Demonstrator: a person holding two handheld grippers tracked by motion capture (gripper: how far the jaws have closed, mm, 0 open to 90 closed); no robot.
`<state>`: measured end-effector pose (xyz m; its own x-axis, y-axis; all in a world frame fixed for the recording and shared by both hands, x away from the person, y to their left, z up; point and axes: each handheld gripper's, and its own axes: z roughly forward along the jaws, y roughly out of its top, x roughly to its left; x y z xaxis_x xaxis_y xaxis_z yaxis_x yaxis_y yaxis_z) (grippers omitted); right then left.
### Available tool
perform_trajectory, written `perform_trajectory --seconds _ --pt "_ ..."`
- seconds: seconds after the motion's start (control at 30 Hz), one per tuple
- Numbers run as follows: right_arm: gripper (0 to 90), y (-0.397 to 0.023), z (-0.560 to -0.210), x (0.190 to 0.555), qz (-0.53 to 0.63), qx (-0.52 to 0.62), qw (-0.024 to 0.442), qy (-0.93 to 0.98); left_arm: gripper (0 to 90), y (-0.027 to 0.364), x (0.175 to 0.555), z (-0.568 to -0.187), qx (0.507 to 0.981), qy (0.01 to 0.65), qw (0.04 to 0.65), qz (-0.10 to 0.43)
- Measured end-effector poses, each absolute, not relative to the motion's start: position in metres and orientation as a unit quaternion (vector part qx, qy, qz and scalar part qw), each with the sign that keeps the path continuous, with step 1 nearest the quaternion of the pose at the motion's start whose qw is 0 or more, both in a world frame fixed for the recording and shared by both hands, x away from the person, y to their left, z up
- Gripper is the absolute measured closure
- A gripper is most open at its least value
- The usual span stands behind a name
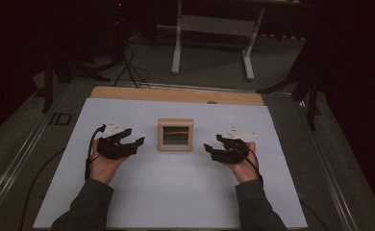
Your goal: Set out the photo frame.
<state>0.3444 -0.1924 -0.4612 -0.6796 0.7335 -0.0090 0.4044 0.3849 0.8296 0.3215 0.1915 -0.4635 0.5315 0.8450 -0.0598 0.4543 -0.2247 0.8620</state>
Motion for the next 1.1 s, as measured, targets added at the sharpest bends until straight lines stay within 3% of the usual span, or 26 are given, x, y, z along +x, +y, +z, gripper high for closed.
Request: perform_trajectory --seconds 0.67,1.1 --pt "34.2 -0.233 -0.454 0.294 0.455 0.345 0.216 0.792 37.8 0.245 0.270 -0.469 0.736 0.441 0.451 0.245" --pt "27.5 -0.267 -0.466 0.270 0.497 0.345 0.222 0.764 37.4 0.262 0.239 -0.479 0.730 0.433 0.468 0.246"
